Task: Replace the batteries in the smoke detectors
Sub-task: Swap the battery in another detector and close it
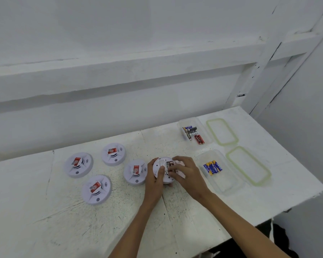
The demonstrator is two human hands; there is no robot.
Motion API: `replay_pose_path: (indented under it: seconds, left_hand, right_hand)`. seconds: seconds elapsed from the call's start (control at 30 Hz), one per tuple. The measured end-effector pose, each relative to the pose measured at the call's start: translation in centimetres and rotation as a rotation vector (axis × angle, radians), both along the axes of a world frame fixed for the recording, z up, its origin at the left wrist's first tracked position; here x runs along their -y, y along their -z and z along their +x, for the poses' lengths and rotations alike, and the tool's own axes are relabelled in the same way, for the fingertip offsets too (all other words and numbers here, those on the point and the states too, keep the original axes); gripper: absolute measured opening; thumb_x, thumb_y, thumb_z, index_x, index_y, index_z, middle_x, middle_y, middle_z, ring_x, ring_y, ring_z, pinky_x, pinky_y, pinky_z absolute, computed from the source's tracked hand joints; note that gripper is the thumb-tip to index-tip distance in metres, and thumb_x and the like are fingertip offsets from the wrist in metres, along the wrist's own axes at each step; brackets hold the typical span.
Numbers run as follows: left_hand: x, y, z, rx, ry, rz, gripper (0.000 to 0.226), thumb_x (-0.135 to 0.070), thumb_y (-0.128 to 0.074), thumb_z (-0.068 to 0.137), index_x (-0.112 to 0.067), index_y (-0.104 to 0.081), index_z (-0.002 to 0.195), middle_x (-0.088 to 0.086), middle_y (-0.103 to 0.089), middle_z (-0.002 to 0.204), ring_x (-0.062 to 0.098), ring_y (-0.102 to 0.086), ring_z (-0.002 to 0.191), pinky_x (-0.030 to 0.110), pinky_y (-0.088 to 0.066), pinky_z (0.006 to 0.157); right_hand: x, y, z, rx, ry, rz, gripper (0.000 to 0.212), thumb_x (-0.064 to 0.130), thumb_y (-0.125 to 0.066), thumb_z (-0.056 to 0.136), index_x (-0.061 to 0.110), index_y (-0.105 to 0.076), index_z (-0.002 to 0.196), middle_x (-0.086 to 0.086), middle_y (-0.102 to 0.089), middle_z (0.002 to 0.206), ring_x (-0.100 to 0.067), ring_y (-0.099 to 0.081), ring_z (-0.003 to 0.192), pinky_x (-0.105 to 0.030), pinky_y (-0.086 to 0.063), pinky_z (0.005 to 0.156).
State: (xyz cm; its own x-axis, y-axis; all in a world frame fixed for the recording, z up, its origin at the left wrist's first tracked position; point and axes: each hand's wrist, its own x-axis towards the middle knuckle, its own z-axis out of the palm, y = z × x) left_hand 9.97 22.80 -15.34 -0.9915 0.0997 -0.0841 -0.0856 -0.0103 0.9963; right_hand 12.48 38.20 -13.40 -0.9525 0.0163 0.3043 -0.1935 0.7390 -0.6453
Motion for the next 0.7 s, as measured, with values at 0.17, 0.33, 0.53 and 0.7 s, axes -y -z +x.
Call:
replay_pose_path:
  seconds: [0.17,0.33,0.53,0.7]
  left_hand:
    - [0.1,-0.2,-0.3,0.064,-0.011,0.030,0.030,-0.018,-0.049,0.107,-0.032,-0.048,0.134,-0.017,-0.062,0.124,-0.008,-0.064,0.108,0.017,-0.055,0.085]
    - [0.1,0.1,-0.3,0.031,0.011,-0.005,0.031,-0.016,-0.049,0.107,-0.028,-0.048,0.135,-0.011,-0.061,0.128,-0.006,-0.062,0.112,0.015,-0.053,0.088]
    - [-0.1,-0.1,-0.1,0.034,-0.023,0.017,0.032,-0.019,-0.049,0.107,-0.033,-0.047,0.135,-0.014,-0.061,0.128,-0.006,-0.063,0.112,0.014,-0.053,0.085]
    - [0.0,0.2,-0.1,0.001,-0.017,0.001,0.034,-0.018,-0.052,0.106,-0.025,-0.048,0.139,-0.004,-0.060,0.132,0.009,-0.059,0.122,0.015,-0.053,0.086]
  right_hand:
    - [0.3,-1.3,-1.1,0.338,0.103,-0.360,0.062,0.035,-0.083,0.079,0.020,-0.056,0.133,0.002,-0.066,0.122,-0.004,-0.064,0.099,-0.014,-0.054,0.081]
    - [-0.1,-1.0,-1.1,0.390,0.164,-0.472,0.058,0.027,-0.089,0.072,0.022,-0.061,0.122,0.009,-0.067,0.112,-0.006,-0.067,0.095,-0.012,-0.055,0.073]
    - [0.5,-1.0,-1.0,0.329,0.187,-0.433,0.041,0.029,-0.080,0.084,0.024,-0.066,0.122,0.010,-0.071,0.109,0.002,-0.066,0.095,-0.013,-0.055,0.078]
    - [0.9,-1.0,-0.8,0.199,0.347,-0.344,0.020,0.020,-0.054,0.101,0.018,-0.071,0.112,0.006,-0.073,0.103,-0.004,-0.067,0.093,-0.015,-0.055,0.078]
